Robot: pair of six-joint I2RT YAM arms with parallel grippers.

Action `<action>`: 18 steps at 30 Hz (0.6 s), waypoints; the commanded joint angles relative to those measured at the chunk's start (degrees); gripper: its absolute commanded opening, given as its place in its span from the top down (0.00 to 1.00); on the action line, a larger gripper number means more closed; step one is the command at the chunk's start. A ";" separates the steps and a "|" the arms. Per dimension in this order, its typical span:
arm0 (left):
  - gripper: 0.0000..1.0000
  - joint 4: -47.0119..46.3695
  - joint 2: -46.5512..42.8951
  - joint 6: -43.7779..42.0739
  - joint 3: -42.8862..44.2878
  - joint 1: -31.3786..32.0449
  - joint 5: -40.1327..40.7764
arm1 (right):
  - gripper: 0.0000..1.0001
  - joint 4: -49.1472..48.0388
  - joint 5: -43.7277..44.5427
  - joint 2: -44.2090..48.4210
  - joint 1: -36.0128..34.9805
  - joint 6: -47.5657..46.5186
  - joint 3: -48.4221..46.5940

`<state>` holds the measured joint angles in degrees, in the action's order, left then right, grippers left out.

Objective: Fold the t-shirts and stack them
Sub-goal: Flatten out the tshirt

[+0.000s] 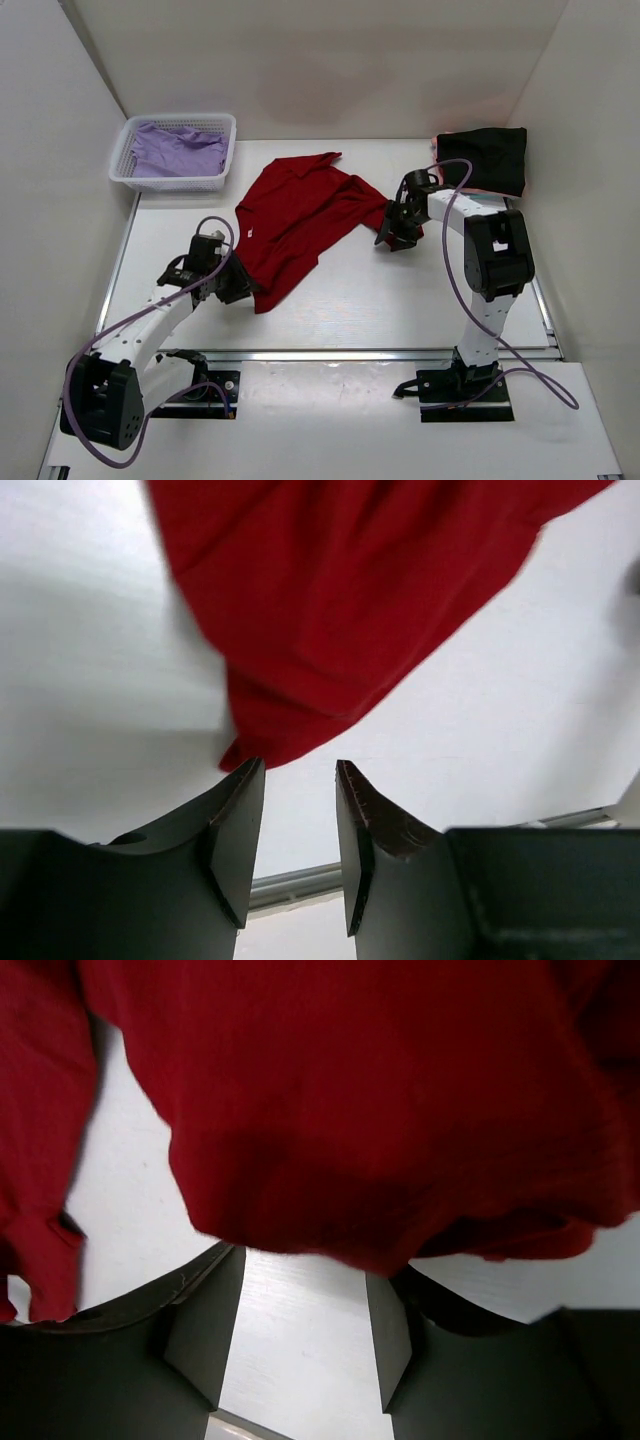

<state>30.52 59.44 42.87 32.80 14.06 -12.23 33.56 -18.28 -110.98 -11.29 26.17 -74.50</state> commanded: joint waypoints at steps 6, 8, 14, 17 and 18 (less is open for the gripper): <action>0.55 0.68 -0.29 -2.18 -1.33 0.44 3.35 | 0.54 -4.82 0.44 -0.29 1.97 3.18 -3.55; 0.57 0.41 -0.82 -2.09 -1.86 0.26 3.53 | 0.55 -5.78 0.27 -0.11 2.50 3.62 -3.02; 0.58 0.06 0.32 -2.62 -2.82 1.05 3.97 | 0.60 -5.87 1.06 -2.49 3.64 4.76 -5.30; 0.58 -0.20 0.33 -2.62 -3.18 1.06 5.02 | 0.83 -6.40 0.79 -2.40 3.91 5.03 -5.48; 0.58 0.06 0.50 -2.71 -3.96 1.57 5.28 | 0.88 -6.75 0.79 -2.14 3.99 5.03 -5.39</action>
<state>31.18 60.03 41.04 30.15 15.05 -8.67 29.30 -18.24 -113.45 -7.73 30.22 -78.00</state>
